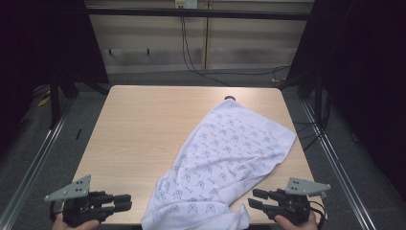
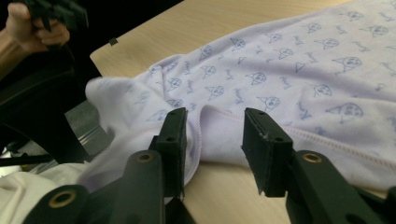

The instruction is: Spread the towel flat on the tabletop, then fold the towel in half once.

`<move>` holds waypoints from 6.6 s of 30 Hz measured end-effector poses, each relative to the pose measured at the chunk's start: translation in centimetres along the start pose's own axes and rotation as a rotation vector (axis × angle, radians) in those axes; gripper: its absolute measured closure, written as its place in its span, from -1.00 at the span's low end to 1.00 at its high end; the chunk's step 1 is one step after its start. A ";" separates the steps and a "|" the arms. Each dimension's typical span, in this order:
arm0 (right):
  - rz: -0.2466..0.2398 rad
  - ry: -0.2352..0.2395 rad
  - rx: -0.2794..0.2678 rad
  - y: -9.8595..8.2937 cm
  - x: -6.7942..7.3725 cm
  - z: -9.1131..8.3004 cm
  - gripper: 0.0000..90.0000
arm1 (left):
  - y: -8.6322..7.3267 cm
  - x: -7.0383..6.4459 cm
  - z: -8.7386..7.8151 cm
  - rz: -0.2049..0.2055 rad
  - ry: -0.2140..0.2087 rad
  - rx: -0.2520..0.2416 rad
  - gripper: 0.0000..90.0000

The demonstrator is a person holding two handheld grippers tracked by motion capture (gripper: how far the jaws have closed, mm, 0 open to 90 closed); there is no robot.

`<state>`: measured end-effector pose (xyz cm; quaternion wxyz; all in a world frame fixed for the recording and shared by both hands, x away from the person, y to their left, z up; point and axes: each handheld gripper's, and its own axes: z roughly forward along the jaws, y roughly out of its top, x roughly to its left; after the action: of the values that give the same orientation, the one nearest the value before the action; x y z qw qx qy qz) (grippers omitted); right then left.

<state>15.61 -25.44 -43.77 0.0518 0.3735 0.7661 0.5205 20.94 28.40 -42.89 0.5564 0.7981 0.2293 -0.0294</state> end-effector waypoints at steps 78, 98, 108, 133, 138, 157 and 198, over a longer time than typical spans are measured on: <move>-0.150 -0.257 0.357 1.6 -5.8 11.1 0.44 | -1.6 6.7 8.3 -0.097 0.281 0.299 0.42; -0.058 -0.108 0.370 -2.3 -3.6 4.5 0.63 | -0.7 6.0 11.5 -0.084 0.209 0.341 0.62; -0.078 -0.187 0.244 2.3 -7.4 8.1 0.52 | 0.8 7.7 11.6 -0.086 0.215 0.252 0.99; -0.059 -0.204 0.359 1.5 -9.3 8.6 0.70 | 0.7 9.1 13.1 -0.076 0.285 0.306 1.00; -0.066 -0.208 0.355 0.2 -8.2 7.0 0.90 | 0.4 8.1 13.3 -0.079 0.246 0.319 1.00; -0.021 -0.313 0.202 4.3 -12.9 6.1 0.56 | 0.6 8.6 12.4 -0.042 0.240 0.304 0.86; -0.010 -0.290 0.271 3.7 -15.2 10.5 0.88 | 3.6 13.2 17.4 -0.104 0.297 0.256 0.40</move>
<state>33.32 -26.30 -50.08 0.1137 0.4442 0.8155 0.3532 37.75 16.08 -50.33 0.4083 0.8449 0.3442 0.0310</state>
